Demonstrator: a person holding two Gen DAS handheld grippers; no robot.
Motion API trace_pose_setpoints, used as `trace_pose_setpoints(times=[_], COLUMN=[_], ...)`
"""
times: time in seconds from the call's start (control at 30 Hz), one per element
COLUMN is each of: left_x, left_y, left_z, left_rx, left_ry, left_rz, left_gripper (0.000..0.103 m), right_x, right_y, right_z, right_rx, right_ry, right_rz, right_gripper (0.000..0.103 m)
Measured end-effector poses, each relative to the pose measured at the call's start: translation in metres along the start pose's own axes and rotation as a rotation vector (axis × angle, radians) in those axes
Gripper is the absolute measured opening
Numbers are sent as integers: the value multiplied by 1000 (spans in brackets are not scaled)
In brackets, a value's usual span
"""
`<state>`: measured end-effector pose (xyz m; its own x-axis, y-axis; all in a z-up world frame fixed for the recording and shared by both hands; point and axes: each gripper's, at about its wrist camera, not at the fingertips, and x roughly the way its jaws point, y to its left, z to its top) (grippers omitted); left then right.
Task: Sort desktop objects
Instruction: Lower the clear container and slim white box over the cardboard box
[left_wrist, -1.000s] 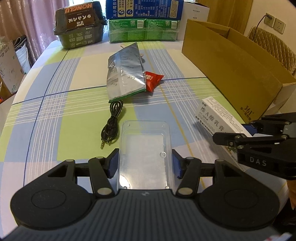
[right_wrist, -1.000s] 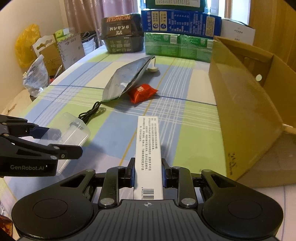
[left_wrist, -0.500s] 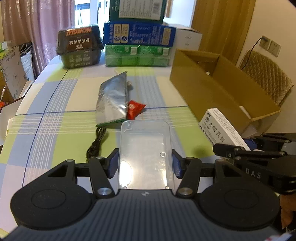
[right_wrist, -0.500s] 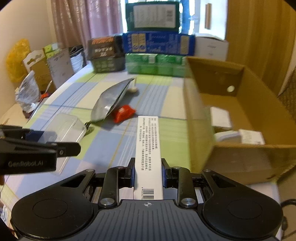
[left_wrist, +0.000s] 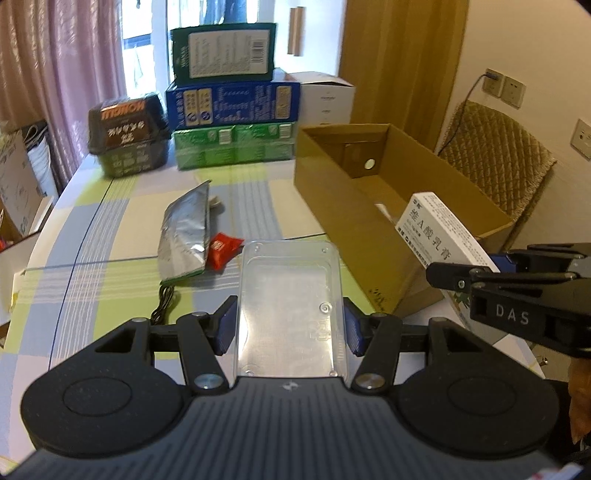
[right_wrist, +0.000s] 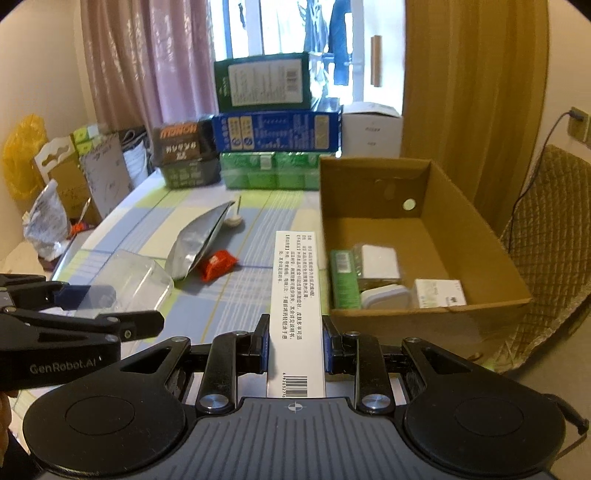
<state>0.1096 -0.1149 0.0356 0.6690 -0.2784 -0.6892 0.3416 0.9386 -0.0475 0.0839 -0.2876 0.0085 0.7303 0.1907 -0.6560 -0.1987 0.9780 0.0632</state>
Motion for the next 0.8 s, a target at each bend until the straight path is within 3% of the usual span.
trace_pose_setpoints(times=[0.47,0.8], left_x=[10,61], left_y=[-61,-104], left_z=[34,78], left_rx=[89,116], left_ry=[-18,-20], left_rz=[-58,-131], left_gripper=[52,52], right_x=[-19,0], right_y=[-62,-127], right_z=[15,47], right_rx=[71,109], right_ry=[-61,-77], right_rz=[-38,-99], right_gripper=[23,23])
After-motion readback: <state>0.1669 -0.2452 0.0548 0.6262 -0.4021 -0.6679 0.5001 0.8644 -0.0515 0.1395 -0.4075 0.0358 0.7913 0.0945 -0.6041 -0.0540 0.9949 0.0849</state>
